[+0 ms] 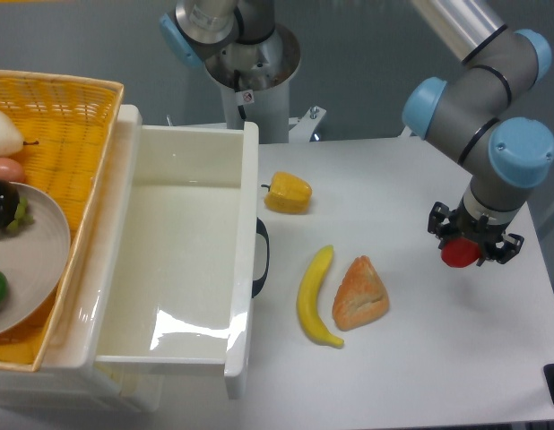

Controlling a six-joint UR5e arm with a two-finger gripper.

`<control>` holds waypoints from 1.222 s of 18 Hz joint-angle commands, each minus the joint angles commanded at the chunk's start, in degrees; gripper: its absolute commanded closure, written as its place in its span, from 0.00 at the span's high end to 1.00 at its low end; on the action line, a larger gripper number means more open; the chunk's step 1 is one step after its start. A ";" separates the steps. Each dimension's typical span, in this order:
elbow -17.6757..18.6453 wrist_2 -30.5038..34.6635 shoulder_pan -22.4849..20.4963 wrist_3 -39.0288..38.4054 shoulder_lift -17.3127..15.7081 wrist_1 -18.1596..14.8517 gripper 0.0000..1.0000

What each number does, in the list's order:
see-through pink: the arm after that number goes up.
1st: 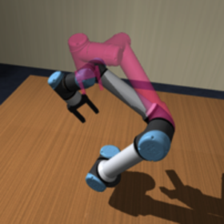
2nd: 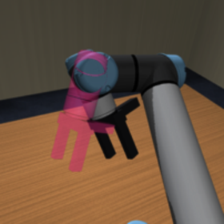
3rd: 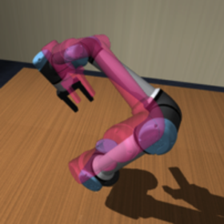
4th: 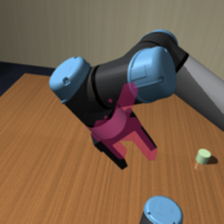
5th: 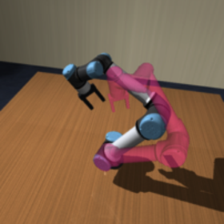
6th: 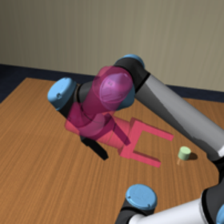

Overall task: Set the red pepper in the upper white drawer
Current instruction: 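Carry the held red pepper up and over toward the open white drawer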

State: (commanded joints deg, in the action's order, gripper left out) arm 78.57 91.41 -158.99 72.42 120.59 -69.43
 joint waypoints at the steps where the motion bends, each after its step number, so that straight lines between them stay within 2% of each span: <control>1: 0.00 -0.09 -0.09 0.00 0.00 0.00 0.13; 11: 0.09 -0.26 0.00 -0.52 -0.26 -0.35 0.13; 14: 0.09 -1.49 0.44 -1.49 -1.84 -3.42 0.13; 17: 0.00 -3.25 1.31 -5.61 -4.03 -6.31 0.11; 22: -0.09 -5.26 2.90 -8.34 -11.85 -16.59 0.10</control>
State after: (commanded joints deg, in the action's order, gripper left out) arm 78.49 86.14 -156.10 64.08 108.74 -86.02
